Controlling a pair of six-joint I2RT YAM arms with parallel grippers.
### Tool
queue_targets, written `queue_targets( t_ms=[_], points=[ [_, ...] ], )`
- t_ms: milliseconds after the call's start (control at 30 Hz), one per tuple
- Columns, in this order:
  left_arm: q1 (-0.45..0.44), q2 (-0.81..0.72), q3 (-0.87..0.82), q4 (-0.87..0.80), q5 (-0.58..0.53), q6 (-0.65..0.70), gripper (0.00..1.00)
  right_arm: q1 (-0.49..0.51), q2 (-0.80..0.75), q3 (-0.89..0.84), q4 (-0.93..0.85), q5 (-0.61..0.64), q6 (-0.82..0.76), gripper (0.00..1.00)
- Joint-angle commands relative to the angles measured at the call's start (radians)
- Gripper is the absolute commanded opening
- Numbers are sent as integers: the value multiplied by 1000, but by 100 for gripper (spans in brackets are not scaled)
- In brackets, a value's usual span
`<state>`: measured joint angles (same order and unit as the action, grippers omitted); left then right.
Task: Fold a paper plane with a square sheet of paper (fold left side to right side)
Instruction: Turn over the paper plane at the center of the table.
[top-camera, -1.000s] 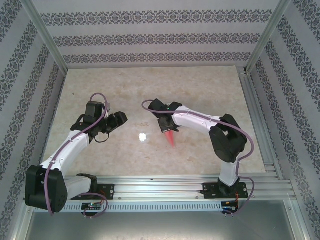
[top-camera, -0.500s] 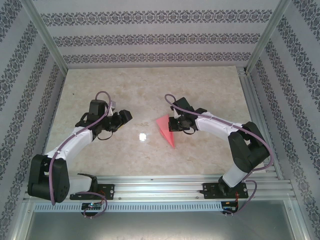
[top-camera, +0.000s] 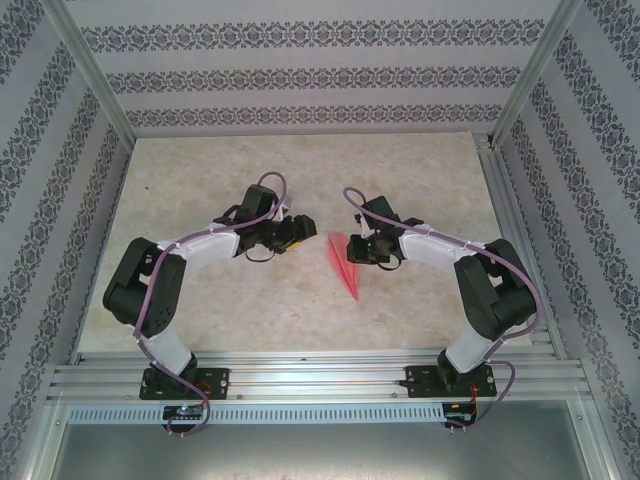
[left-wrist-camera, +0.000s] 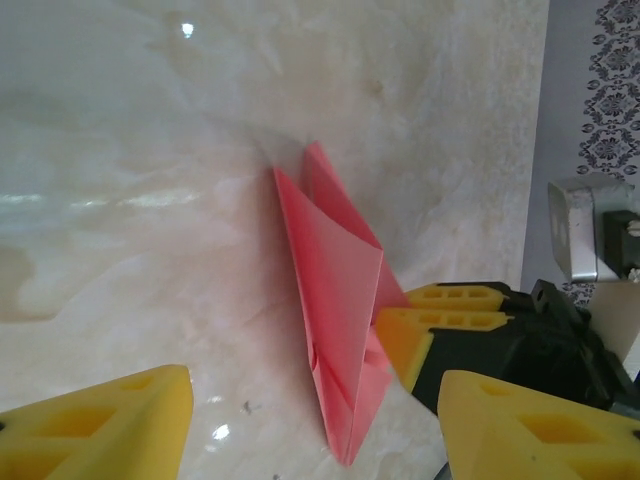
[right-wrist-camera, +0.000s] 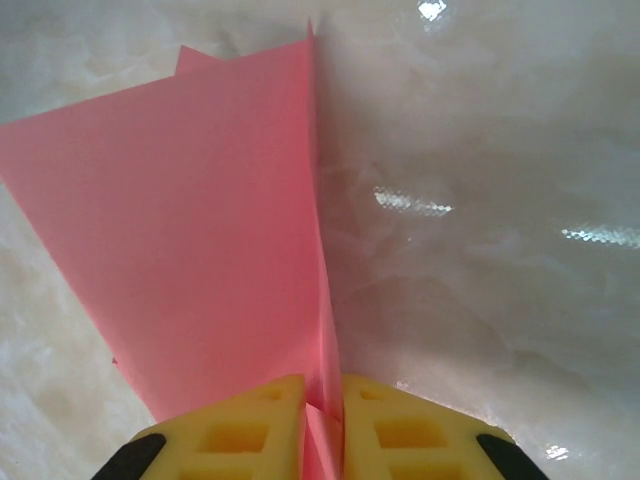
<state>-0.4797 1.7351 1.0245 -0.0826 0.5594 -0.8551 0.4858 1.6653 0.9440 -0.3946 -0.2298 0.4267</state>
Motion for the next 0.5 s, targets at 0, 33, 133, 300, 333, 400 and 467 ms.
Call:
queue_targets(
  t_ms=[0,33,133,300,333,400,467],
  points=[
    [-39,64,87,35,-26,-21,67,-8,-27,-9,-1,9,-22,17],
    [-46,86,117,20,-33,-15,67,-10,-27,-7,-1,8,-23,17],
    [-62,149,188,-5,-29,-14,63,-16,-27,-8,1,1,-27,18],
    [-89,223,267,-20,-18,-22,56,-20,-33,-6,-9,2,-32,21],
    [-94,235,279,-19,-15,-23,55,-19,-37,-3,-13,-1,-35,22],
    [-99,253,295,-21,-12,-27,51,-18,-50,6,-31,1,-37,24],
    [-105,267,309,-29,-12,-27,50,-19,-78,20,-61,14,-40,28]
  ],
)
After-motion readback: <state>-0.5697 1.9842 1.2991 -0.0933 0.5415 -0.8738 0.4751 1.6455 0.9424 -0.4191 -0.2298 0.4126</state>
